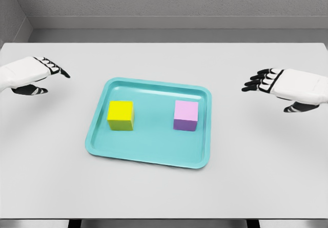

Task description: Push two cubes

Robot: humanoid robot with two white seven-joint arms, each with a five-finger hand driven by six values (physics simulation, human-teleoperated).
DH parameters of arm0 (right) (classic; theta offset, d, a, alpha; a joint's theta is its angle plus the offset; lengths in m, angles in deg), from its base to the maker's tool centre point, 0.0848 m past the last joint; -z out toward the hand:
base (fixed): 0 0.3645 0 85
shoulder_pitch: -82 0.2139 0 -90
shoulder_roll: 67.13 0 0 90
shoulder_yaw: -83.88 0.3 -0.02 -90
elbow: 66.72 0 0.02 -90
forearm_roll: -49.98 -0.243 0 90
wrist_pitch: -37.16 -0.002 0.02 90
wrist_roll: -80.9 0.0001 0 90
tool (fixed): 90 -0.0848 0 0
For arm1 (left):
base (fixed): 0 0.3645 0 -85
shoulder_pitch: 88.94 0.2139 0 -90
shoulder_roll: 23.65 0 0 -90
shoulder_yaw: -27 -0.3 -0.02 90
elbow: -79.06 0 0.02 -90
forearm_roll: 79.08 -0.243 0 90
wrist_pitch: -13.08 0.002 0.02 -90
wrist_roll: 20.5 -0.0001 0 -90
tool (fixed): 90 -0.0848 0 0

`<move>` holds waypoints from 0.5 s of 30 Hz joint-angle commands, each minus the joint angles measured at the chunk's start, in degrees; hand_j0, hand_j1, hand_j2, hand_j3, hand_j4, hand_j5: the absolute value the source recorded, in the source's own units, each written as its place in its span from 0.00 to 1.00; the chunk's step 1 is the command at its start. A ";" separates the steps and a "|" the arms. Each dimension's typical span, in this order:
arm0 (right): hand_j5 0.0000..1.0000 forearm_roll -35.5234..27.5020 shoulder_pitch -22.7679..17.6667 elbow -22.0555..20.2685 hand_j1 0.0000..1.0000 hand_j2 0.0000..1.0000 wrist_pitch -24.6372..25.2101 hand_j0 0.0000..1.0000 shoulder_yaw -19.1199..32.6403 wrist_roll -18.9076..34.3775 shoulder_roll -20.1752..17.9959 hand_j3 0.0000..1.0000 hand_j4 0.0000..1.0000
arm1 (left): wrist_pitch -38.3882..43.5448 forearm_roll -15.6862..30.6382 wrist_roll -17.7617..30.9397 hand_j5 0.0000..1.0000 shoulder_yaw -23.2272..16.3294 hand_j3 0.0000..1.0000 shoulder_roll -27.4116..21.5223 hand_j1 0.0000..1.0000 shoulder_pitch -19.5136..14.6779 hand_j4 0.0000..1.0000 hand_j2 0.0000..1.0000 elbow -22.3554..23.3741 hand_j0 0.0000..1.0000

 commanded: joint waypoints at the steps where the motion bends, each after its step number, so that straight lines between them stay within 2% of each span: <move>1: 1.00 -0.20 0.00 0.48 1.00 1.00 0.10 1.00 -0.29 0.89 1.56 1.00 1.00 | 0.10 0.26 0.16 0.70 0.04 0.70 -0.15 0.70 0.00 0.70 0.70 0.02 0.70; 6: 1.00 -0.38 -0.18 -0.31 1.00 1.00 0.10 1.00 -0.38 0.80 0.94 1.00 1.00 | 0.10 0.17 1.12 0.70 0.04 0.70 -0.15 0.70 -0.09 0.70 0.70 0.02 0.70; 8: 1.00 -0.73 -0.09 -0.40 1.00 1.00 0.10 1.00 -0.03 0.27 0.86 1.00 1.00 | 0.10 -1.50 1.12 0.71 0.04 0.71 0.11 0.71 -0.09 0.71 0.71 0.02 0.71; 10: 1.00 -0.11 0.97 -0.31 1.00 1.00 0.10 1.00 0.32 2.03 0.95 1.00 1.00 | 0.10 -1.93 1.12 0.71 0.04 0.71 0.55 0.71 -0.09 0.71 0.71 -0.07 0.71; 12: 0.83 -0.02 2.46 -0.31 0.83 0.83 0.10 0.83 -0.12 12.04 1.65 0.83 0.83 | 0.10 -2.73 1.47 0.71 -0.05 0.71 0.82 0.71 -0.18 0.71 0.71 -0.25 0.71; 13: 0.81 0.15 2.72 -0.40 0.81 0.81 0.10 0.81 -0.12 13.92 1.91 0.81 0.81 | 0.10 -2.99 1.56 0.71 -0.13 0.71 1.08 0.71 -0.18 0.71 0.71 -0.69 0.71; 14: 0.66 0.85 3.25 -0.40 0.66 0.66 0.10 0.66 -0.21 13.92 2.44 0.66 0.66 | 0.10 -3.17 1.56 0.71 -0.31 0.71 1.17 0.71 -0.26 0.71 0.71 -0.95 0.71; 15: 0.66 2.26 3.25 -0.40 0.66 0.66 0.10 0.66 -0.38 13.92 2.79 0.66 0.66 | 0.10 -3.43 1.56 0.71 -0.92 0.71 1.43 0.71 -0.26 0.71 0.71 -0.95 0.71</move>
